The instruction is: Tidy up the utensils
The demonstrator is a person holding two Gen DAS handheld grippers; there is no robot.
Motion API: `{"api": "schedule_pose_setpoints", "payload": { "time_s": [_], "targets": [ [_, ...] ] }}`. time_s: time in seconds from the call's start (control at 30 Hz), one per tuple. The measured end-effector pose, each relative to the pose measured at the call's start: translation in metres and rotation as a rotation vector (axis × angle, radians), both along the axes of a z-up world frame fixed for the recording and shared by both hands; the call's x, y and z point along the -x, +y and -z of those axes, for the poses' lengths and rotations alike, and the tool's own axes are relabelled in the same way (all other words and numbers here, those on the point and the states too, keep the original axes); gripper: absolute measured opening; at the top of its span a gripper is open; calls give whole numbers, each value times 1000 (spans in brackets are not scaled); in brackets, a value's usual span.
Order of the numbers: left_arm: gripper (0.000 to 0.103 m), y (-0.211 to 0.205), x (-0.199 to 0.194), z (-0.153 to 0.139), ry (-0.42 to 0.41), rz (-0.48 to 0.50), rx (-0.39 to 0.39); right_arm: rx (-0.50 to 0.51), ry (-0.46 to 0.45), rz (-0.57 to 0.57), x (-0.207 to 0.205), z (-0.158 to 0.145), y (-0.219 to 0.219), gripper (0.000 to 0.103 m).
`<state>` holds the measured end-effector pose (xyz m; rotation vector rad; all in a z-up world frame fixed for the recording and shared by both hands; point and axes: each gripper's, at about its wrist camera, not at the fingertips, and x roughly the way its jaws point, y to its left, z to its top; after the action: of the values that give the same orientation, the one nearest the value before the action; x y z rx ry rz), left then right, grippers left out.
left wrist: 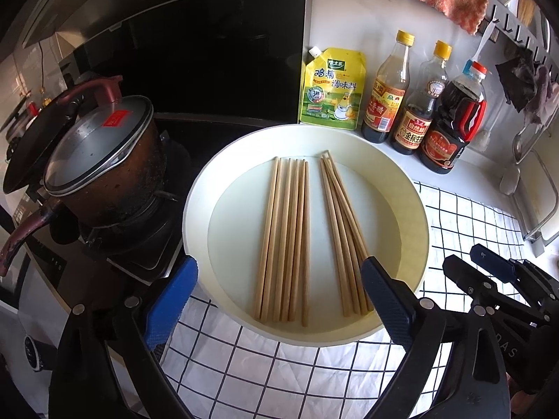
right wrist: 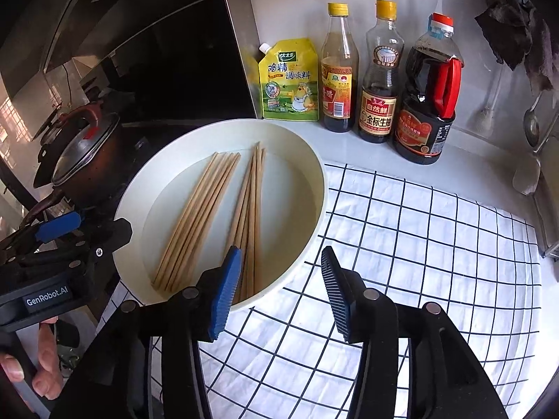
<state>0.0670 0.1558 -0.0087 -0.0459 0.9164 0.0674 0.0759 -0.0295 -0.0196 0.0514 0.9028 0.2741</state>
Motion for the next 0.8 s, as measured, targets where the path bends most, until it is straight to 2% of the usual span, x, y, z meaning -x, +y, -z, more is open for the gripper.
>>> {"api": "schedule_pose_setpoints", "payload": {
  "time_s": [0.33,0.47,0.8],
  "targets": [
    [96,3,6,-4,-8,-20,0,15,-5,21,6,-4,-1,58],
    [96,4,8,-7,-14,-23,-2,13,-6,33,7,-5,-4,66],
    [96,6,10,-9,-15,-32,1,16,-3,44,9,-6,-7,69]
  ]
}}
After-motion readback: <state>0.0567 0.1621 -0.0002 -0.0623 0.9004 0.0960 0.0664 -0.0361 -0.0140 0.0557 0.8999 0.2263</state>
